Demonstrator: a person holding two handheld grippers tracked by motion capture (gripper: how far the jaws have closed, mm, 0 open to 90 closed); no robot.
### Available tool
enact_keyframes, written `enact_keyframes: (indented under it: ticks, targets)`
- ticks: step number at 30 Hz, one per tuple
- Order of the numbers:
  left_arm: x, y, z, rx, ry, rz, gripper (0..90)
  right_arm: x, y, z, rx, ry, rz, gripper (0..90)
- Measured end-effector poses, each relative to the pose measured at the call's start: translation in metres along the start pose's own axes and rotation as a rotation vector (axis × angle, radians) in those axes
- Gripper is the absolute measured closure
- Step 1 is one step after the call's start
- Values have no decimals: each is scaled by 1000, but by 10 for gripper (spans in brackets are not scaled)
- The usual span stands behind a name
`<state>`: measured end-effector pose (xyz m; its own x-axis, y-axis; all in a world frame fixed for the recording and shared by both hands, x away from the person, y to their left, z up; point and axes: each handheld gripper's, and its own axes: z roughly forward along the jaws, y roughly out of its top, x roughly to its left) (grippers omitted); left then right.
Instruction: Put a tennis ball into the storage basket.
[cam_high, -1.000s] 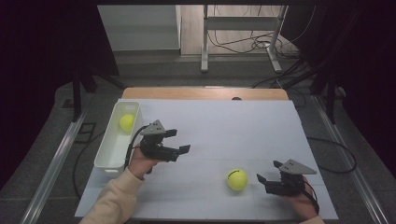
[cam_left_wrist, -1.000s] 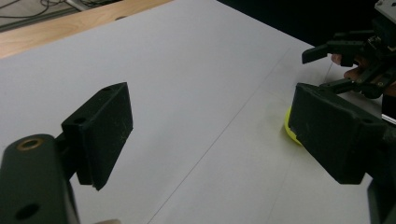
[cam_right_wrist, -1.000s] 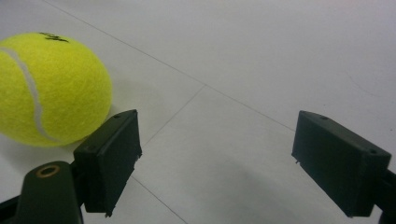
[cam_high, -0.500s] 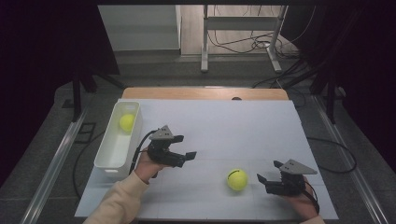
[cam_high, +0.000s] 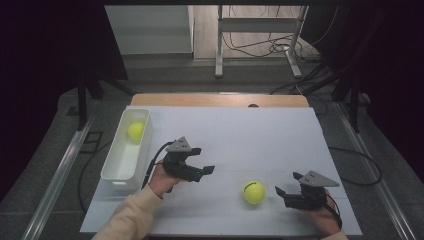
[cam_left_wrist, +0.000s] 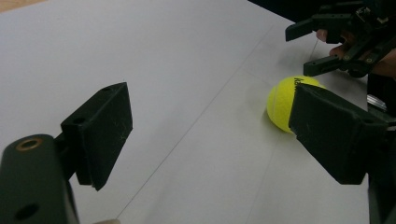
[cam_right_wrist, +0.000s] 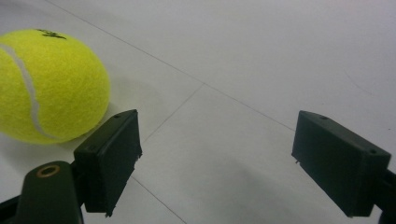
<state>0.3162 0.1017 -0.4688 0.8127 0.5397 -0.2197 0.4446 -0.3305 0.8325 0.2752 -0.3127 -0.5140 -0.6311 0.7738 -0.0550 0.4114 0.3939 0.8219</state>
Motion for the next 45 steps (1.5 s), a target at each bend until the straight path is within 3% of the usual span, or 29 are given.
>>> enact_keyframes:
  ticks: [45]
  targets:
    - [-23, 2, 44, 79, -81, 58, 143, 0, 0, 1, 5, -3, -4, 161]
